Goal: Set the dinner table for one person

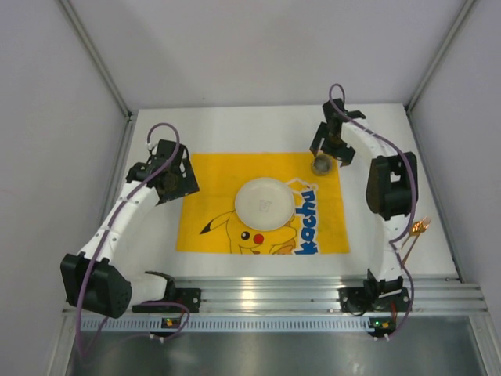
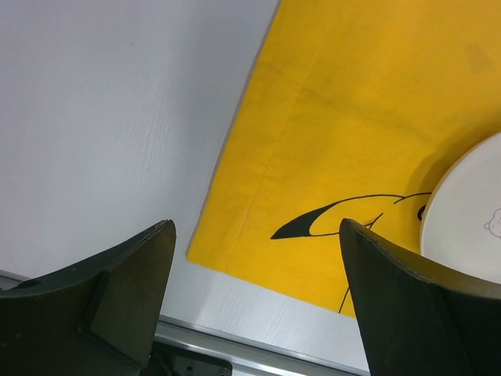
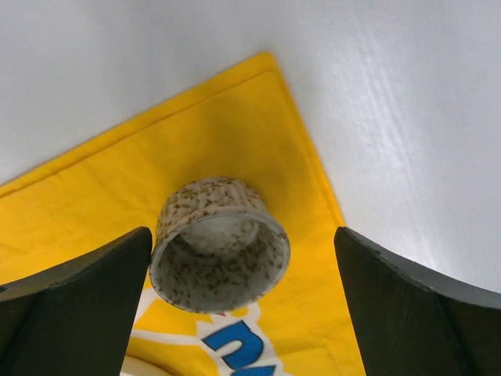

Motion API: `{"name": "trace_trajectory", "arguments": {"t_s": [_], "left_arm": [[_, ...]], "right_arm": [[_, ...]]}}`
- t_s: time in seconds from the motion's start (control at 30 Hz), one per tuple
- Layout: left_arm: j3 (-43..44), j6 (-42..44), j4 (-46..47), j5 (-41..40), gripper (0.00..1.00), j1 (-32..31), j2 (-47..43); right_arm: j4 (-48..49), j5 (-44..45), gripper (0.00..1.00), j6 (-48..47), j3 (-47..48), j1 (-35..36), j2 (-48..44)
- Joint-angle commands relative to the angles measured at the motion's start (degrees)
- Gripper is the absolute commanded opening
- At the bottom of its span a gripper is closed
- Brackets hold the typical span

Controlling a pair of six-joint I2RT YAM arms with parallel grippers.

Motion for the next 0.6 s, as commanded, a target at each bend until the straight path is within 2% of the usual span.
{"name": "trace_trajectory", "arguments": {"t_s": [0.0,0.2,0.37,0.47,0.57], "left_arm": [[1.7,2.0,1.0,0.8,0.91,0.1,0.9],[1.9,4.0,2.3,4.0,0.90,0.1,4.0],[2.9,5.1,2.5,7.2,0.89,0.0,6.3],[3.9,5.9,2.3,8.4,0.89,0.0,7.4],[4.8,6.7,2.3,9.0,0.89,0.0,8.2]], "right_arm": [[-2.1,7.1,1.00,-0.6,-5.2,-4.7,-12.1],[-1.5,10.9,1.00,4.4,-29.1,-17.4,-35.2],[-1.4,13.5,0.98,4.0,-43.9,-26.6,-44.4],[1.6,10.8,0.96,1.8,-49.9,-32.8,-48.1],[3.7,8.6,0.96,-0.6,-52.3,-35.4,-48.3]]}}
